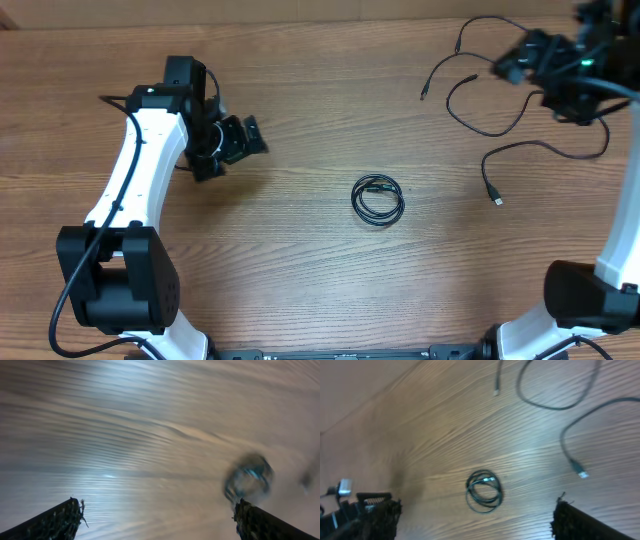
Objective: Untangle cables
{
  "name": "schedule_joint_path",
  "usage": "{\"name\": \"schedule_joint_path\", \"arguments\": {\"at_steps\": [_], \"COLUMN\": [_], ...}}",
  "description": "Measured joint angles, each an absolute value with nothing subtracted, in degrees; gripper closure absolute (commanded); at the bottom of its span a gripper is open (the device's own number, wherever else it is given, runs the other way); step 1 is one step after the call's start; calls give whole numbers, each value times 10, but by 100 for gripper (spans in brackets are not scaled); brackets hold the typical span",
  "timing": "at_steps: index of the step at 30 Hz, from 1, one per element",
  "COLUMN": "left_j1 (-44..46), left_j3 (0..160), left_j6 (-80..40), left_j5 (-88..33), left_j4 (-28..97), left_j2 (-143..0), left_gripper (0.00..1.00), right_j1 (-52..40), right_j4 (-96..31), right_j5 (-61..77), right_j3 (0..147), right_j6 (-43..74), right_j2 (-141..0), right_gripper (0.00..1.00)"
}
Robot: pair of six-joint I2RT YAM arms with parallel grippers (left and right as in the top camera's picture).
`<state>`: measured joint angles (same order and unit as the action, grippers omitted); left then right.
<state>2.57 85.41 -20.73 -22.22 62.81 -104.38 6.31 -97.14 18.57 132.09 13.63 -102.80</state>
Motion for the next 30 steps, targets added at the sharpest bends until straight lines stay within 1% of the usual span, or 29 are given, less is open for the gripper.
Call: {"name": "schedule_joint_path", "arguments": {"at_steps": [3,6,8,11,15,18,23,30], "left_j1": [48,85,115,167,244,285,308,321], "left_j3": [854,854,854,854,854,854,854,854], "left_j6": [-174,-161,-165,-198,-272,-315,-352,-368], "left_j5": [-265,-281,-281,-267,-215,-180,-165,-207], "left_j4": [635,642,642,628,603,589,565,539], "left_j2": [-1044,-1044,-1044,-1044,-1044,-1044,-1049,-1117], "left_gripper": [0,0,3,12,16,18,20,22], "right_j1": [26,8,6,7,7,7,7,7], "right_j4": [-970,-960,-945,-922,-891,-881,-878,-866], "right_j5": [180,177,175,173,171,171,171,171], "right_j3": [1311,1286,1259,1210,1139,1100,1060,1057], "right_j6": [135,134,135,134,134,134,134,134], "right_j2": [-1028,-1028,-1028,-1028,-1028,-1030,-1032,-1032], "right_gripper": [0,0,0,0,0,0,0,0]}}
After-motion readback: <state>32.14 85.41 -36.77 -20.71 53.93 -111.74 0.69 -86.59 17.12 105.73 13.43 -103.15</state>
